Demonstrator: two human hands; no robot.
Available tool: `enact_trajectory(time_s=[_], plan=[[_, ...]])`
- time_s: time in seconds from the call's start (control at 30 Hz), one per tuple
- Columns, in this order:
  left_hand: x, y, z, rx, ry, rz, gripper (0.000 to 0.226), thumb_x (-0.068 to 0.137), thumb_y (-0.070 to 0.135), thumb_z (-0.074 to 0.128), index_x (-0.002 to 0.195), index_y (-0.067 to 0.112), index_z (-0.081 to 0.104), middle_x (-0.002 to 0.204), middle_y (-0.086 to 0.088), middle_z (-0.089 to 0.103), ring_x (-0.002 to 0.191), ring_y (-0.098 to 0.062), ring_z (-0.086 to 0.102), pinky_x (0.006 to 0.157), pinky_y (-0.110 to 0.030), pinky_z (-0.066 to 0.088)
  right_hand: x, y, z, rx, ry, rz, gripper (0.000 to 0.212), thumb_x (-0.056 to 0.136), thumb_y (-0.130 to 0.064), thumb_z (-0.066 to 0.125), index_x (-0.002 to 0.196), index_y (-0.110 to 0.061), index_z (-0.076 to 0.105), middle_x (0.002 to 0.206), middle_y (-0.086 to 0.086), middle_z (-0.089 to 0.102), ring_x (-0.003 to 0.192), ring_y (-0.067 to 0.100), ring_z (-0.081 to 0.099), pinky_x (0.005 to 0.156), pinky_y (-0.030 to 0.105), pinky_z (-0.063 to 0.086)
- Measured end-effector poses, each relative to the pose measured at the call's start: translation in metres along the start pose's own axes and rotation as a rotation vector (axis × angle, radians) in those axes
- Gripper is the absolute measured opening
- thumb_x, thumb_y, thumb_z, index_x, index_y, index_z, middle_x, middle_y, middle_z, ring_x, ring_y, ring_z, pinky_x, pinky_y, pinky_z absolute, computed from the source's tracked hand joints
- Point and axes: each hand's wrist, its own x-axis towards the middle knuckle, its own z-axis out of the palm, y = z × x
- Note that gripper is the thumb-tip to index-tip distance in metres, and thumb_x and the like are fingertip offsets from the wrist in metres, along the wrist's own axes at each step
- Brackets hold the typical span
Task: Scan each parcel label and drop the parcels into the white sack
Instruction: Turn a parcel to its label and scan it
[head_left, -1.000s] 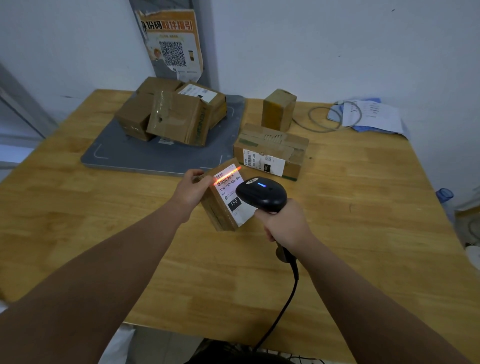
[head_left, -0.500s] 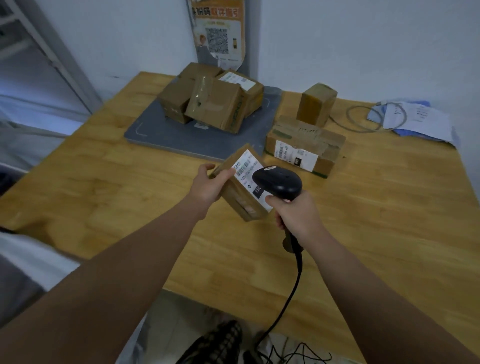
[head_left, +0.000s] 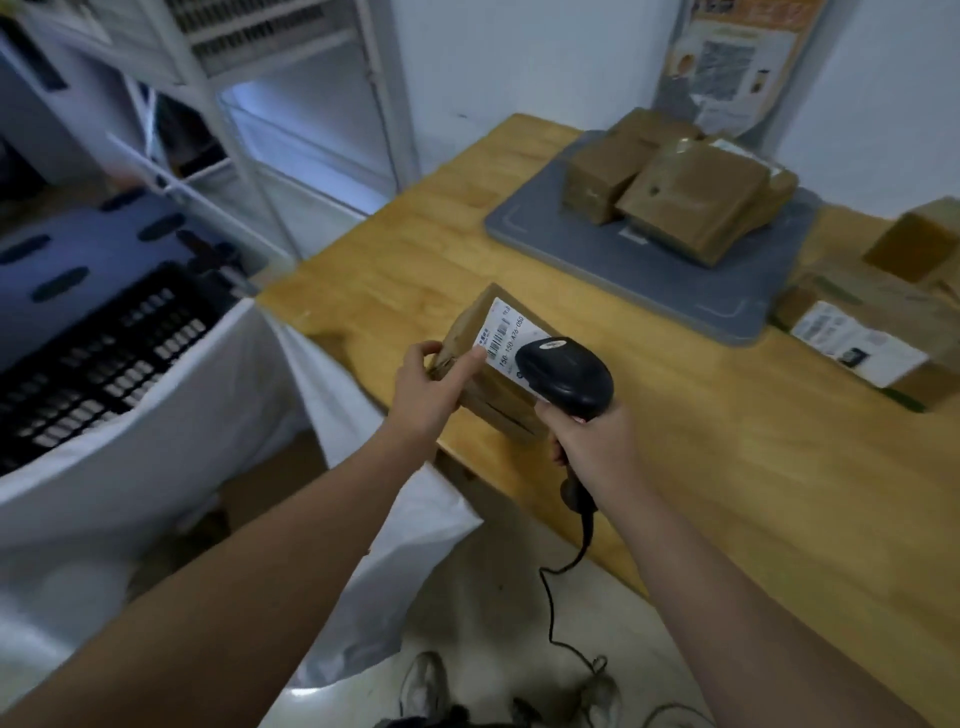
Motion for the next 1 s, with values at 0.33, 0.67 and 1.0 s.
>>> enact_trajectory(time_s=[0.33,0.67,1.0], plan=[[-0.044,-0.115,-0.194,0.053,0.379,-0.061,0.067,0.074,0.066,0.065,0.127,0.036,0.037,0.133,-0.002,0.039,0.117,-0.019,0.051,0.095,-0.037,0.052,-0.035,0.046,0.164,-0.056,-0.129,0.093,0.024,0.081,-0.012,0.073,0.062,-0.008,0.058,0.050,0.001,0.055,0.045,0.011,0.054,0.052,0.026,0.044],[-0.012,-0.138,-0.263,1.284,-0.166,0.012,0.078,0.073,0.065,0.066,0.140,0.035,0.038,0.127,-0.006,0.031,0.117,-0.027,0.036,0.101,-0.038,0.037,-0.044,0.076,0.233,-0.261,-0.243,0.129,0.025,0.079,-0.017,0.072,0.061,-0.019,0.054,0.043,-0.011,0.054,0.054,0.008,0.054,0.057,0.021,0.042],[-0.017,-0.174,-0.296,1.347,-0.570,-0.358,0.067,0.078,0.061,0.067,0.138,0.041,0.044,0.120,-0.002,0.036,0.108,-0.024,0.040,0.096,-0.036,0.044,-0.046,0.108,0.258,-0.368,-0.360,0.136,0.024,0.079,-0.016,0.073,0.067,-0.025,0.054,0.055,-0.008,0.054,0.060,0.011,0.056,0.057,0.022,0.041]])
